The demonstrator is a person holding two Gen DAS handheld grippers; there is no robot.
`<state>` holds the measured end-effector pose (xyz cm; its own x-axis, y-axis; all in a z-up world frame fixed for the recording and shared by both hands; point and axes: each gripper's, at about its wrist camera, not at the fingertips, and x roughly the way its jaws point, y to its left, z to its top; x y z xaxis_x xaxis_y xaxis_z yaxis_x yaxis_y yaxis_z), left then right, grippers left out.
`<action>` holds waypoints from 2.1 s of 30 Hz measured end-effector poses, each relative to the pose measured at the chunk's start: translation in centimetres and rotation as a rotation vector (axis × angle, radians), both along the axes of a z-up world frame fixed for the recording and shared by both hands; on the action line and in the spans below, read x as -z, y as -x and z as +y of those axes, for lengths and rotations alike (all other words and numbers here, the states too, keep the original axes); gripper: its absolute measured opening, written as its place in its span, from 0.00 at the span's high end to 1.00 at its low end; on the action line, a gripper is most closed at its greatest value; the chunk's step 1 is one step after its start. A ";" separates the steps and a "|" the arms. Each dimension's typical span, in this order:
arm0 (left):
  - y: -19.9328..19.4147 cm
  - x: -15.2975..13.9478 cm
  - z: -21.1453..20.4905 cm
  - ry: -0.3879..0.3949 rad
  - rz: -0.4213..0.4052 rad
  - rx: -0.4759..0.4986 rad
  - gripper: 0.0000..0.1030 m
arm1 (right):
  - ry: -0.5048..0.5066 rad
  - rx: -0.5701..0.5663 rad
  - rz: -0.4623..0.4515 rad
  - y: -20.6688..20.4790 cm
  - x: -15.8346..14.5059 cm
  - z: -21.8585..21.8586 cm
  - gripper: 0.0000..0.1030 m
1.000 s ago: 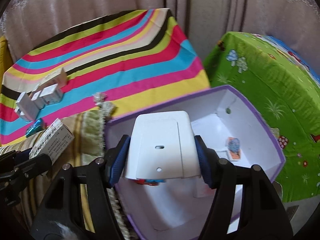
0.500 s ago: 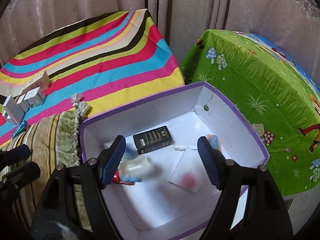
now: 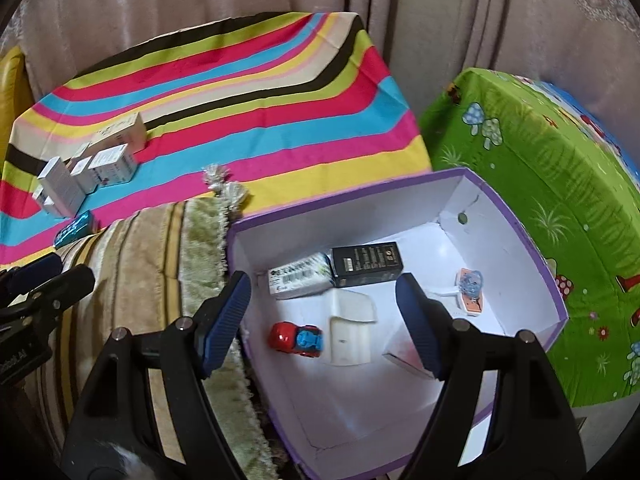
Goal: Organize rigid objects
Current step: 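Release the medicine box with the left tool while the right sets the cover inside, then move the left tool toward the teal packet on the cloth, then grasp the teal packet with the left tool while the right approaches a white medicine box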
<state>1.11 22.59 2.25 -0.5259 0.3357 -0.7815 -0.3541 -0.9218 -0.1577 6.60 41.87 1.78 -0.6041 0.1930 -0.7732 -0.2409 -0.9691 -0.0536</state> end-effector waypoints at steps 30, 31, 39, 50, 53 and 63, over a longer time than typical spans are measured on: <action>6.3 1.9 -11.7 -0.096 -0.163 -0.166 0.31 | -0.056 -0.121 0.000 2.4 0.5 -6.5 0.15; 6.7 2.0 -11.6 -0.087 -0.167 -0.154 0.29 | -0.058 -0.125 0.000 2.6 0.5 -6.6 0.15; 10.3 4.1 -10.9 -0.105 -0.296 -0.235 0.20 | -0.079 -0.147 -0.003 4.0 0.7 -7.6 0.13; 13.2 6.3 -8.5 -0.002 -0.358 -0.429 0.17 | -0.073 -0.165 -0.010 5.9 1.0 -8.1 0.10; 13.0 6.3 -8.1 0.022 -0.331 -0.414 0.24 | -0.057 -0.170 -0.016 6.5 1.0 -8.1 0.10; 10.8 4.8 -10.7 -0.132 -0.265 -0.336 0.25 | -0.031 -0.256 -0.054 10.3 1.2 -11.4 0.09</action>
